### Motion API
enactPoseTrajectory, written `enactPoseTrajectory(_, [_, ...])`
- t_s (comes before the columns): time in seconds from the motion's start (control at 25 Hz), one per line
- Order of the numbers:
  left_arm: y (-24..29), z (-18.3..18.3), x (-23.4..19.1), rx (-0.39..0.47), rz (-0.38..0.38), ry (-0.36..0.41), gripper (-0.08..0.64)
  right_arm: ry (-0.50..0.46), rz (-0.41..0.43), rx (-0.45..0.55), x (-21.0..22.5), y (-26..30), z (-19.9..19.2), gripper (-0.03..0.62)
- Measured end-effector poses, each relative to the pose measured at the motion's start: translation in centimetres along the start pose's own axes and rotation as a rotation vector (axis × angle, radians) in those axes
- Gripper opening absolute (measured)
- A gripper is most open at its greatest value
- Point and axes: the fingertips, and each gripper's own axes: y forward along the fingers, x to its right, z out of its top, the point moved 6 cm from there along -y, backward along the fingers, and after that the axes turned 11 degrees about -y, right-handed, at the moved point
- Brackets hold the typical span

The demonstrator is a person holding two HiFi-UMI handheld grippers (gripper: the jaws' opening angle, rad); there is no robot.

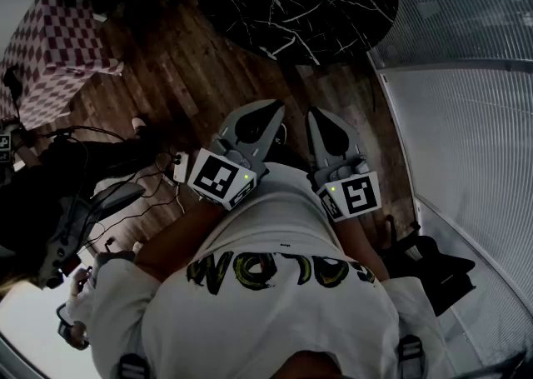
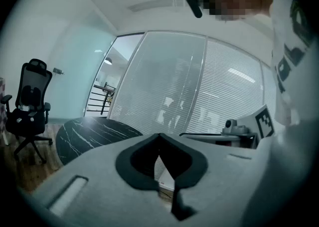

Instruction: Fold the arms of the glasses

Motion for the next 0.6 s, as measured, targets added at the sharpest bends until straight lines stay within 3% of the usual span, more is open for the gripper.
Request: enactPoseTrajectory(0.6, [2.5,-1.4,2.4,-0.008,0.020,-0.013,0.002,0.042,-0.006,0.018,3.3,-2.3,-0.4,0.003])
